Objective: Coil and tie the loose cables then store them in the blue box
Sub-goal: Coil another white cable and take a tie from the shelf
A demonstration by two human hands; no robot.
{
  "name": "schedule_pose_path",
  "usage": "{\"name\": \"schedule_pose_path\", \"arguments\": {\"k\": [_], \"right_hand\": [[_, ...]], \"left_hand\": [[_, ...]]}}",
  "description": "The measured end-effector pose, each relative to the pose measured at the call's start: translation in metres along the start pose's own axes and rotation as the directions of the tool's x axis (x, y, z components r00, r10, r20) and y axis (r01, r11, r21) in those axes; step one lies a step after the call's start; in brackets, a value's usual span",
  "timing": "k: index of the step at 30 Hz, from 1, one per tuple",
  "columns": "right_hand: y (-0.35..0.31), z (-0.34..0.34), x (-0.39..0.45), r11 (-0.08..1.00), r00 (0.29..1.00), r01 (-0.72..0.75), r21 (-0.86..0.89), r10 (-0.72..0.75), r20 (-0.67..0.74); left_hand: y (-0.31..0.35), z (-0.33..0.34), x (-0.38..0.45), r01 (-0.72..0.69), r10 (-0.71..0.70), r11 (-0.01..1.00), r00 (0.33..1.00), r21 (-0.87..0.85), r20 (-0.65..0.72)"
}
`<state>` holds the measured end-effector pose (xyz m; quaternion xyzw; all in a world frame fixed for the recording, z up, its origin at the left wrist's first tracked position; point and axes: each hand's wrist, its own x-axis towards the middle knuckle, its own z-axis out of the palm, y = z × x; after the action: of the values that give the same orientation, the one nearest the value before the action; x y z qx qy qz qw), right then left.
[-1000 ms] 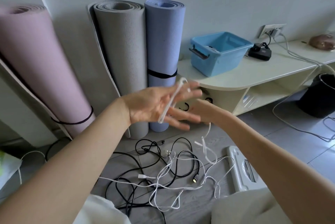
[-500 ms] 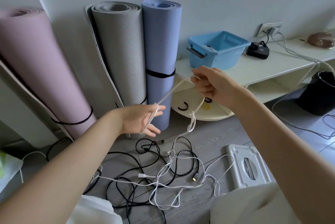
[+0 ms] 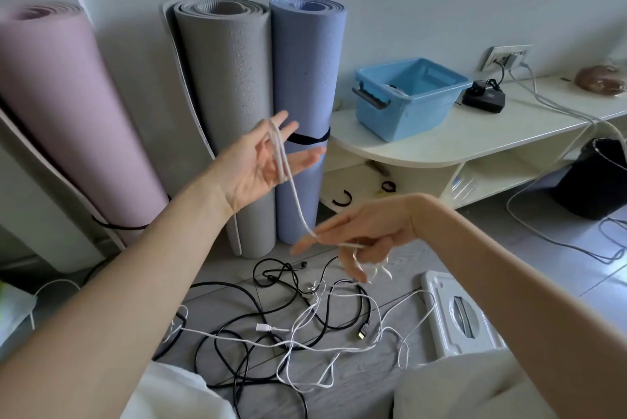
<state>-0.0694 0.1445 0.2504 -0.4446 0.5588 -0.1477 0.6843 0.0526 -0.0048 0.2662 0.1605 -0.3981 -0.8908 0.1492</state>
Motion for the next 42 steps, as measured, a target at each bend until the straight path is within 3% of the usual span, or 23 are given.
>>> {"name": "schedule_pose_path", "arguments": {"k": [2, 5, 8, 10, 12, 16, 22, 25, 27, 30, 33, 35, 37, 39, 42], "right_hand": [[0.002, 0.006, 0.013, 0.988, 0.993, -0.114, -0.105, 0.110, -0.043], [0.002, 0.013, 0.023, 0.941, 0.937, -0.265, -0.208, 0.201, -0.286], [0.006, 0.003, 0.018, 0.893, 0.802, -0.362, -0.268, 0.153, -0.577], [0.009, -0.008, 0.011, 0.870, 0.680, -0.398, -0.291, 0.067, -0.730], [0.008, -0.015, 0.009, 0.898, 0.614, -0.344, -0.273, -0.004, -0.789], [0.001, -0.020, 0.003, 0.965, 0.533, -0.145, -0.219, -0.110, -0.839], [-0.010, -0.015, -0.008, 0.967, 0.634, 0.232, -0.104, -0.231, -0.738], [-0.011, -0.011, -0.011, 0.931, 0.742, 0.363, 0.034, -0.267, -0.615], [-0.014, -0.006, -0.015, 0.893, 0.843, 0.413, 0.179, -0.300, -0.447], [-0.016, -0.001, -0.018, 0.937, 0.909, 0.340, 0.085, -0.304, -0.286], [-0.008, -0.001, -0.004, 0.984, 0.918, 0.083, -0.159, -0.137, -0.371], [-0.001, 0.000, 0.013, 0.953, 0.911, -0.121, -0.279, -0.005, -0.411], [0.005, 0.003, 0.029, 0.922, 0.922, -0.191, -0.337, 0.050, -0.385], [0.008, 0.006, 0.041, 0.898, 0.940, -0.165, -0.409, 0.018, -0.340], [0.016, 0.012, 0.050, 0.892, 0.937, -0.181, -0.415, 0.028, -0.349]], "left_hand": [[0.000, 0.013, -0.005, 0.047, -0.050, 0.999, 0.987, 0.024, 0.150], [-0.007, 0.023, -0.013, 0.180, -0.242, 0.962, 0.910, 0.205, 0.336], [-0.020, 0.017, -0.019, 0.368, -0.563, 0.812, 0.697, 0.453, 0.444], [-0.030, 0.008, -0.020, 0.404, -0.714, 0.665, 0.590, 0.628, 0.377], [-0.035, -0.001, -0.018, 0.440, -0.746, 0.580, 0.625, 0.685, 0.229], [-0.035, -0.015, -0.009, 0.531, -0.693, 0.569, 0.721, 0.628, 0.018], [-0.030, -0.017, 0.000, 0.519, -0.562, 0.587, 0.814, 0.621, -0.149], [-0.030, -0.011, 0.001, 0.430, -0.287, 0.619, 0.903, 0.657, -0.320], [-0.027, -0.010, 0.006, 0.312, -0.042, 0.765, 0.897, 0.563, -0.440], [-0.011, -0.017, 0.018, 0.083, 0.068, 0.958, 0.864, 0.275, -0.498], [0.006, -0.019, 0.018, -0.153, 0.148, 0.988, 0.918, 0.015, -0.367], [0.006, -0.010, 0.015, -0.212, 0.182, 0.973, 0.949, -0.095, -0.259], [0.000, 0.004, 0.012, -0.175, 0.157, 0.975, 0.978, -0.135, -0.136], [-0.006, 0.018, 0.009, -0.103, 0.099, 0.988, 0.994, -0.112, -0.039], [-0.010, 0.029, 0.003, 0.088, -0.095, 0.995, 0.983, 0.050, 0.157]]}}
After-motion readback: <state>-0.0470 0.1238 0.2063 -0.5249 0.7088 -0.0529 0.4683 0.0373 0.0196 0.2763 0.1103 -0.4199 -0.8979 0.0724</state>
